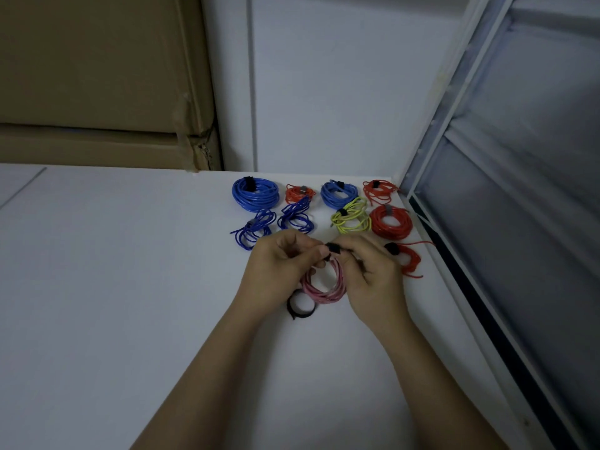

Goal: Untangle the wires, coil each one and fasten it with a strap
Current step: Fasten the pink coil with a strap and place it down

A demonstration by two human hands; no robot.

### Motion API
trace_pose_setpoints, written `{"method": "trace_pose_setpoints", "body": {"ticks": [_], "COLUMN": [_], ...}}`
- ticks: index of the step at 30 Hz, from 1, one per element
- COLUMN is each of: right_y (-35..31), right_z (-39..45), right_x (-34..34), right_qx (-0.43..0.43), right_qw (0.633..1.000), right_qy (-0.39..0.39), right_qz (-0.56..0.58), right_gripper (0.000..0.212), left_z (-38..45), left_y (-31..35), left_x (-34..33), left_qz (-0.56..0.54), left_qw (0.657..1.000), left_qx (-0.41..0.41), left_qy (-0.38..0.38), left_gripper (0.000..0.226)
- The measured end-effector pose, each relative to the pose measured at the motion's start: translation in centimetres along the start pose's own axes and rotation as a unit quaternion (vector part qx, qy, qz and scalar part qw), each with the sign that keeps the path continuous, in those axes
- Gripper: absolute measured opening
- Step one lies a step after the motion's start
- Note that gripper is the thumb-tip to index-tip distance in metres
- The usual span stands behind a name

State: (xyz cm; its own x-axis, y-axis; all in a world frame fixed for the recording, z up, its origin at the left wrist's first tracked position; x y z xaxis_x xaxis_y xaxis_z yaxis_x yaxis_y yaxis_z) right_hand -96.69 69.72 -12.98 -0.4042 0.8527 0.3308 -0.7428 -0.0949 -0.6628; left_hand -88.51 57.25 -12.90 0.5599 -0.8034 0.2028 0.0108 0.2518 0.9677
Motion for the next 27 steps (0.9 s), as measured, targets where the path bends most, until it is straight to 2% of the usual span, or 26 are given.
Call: {"method": "trace_pose_setpoints", "body": {"ticks": [5, 10, 14, 20, 23, 27], "right_y": [0.0, 0.1, 0.3, 0.7, 0.7, 1.1], "right_z": [0.4, 0.7, 0.6, 0.6, 0.6, 0.5], "right_x": [0.4, 0.8, 0.8, 1.2, 1.2, 1.2], "right_qx": [0.006, 0.007, 0.006, 0.012, 0.035, -0.013], "right_qw": [0.998, 0.995, 0.995, 0.997, 0.998, 0.998], "right_qy": [-0.056, -0.078, -0.061, -0.066, -0.051, -0.024], "right_qz": [0.017, 0.065, 0.080, 0.039, 0.024, 0.056], "right_gripper": [0.012, 0.019, 0.021, 0.022, 0.022, 0.021], "left_z": [0.1, 0.2, 0.2, 0.0, -0.1, -0.1], "left_y": [0.0, 0.1, 0.1, 0.4, 0.6, 0.7], "left_x": [0.2, 0.4, 0.4, 0.4, 0.4, 0.1], "left_qz": [-0.003, -0.033, -0.069, -0.082, -0.098, -0.085], "left_qw": [1.000, 0.999, 0.997, 0.995, 0.994, 0.995], "left_qx": [-0.004, -0.001, 0.015, 0.030, 0.032, -0.005], "left_qy": [0.013, 0.012, -0.007, -0.042, -0.043, -0.047], "left_gripper": [0.017, 0.020, 0.013, 0.020, 0.016, 0.020]}}
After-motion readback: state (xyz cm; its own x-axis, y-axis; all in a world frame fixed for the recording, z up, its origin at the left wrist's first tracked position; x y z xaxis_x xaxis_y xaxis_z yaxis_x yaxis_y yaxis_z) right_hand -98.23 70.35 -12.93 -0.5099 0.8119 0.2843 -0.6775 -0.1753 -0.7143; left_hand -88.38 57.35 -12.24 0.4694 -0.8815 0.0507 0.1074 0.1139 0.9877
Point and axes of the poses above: each hand's wrist, its own z-axis towards the middle knuckle, its own x-axis out of the back of the hand, y = z × x, the point moved 2 cm from there along z, towards the middle knuckle, and after that the axes turned 8 degrees about z, right-handed, at the moved point
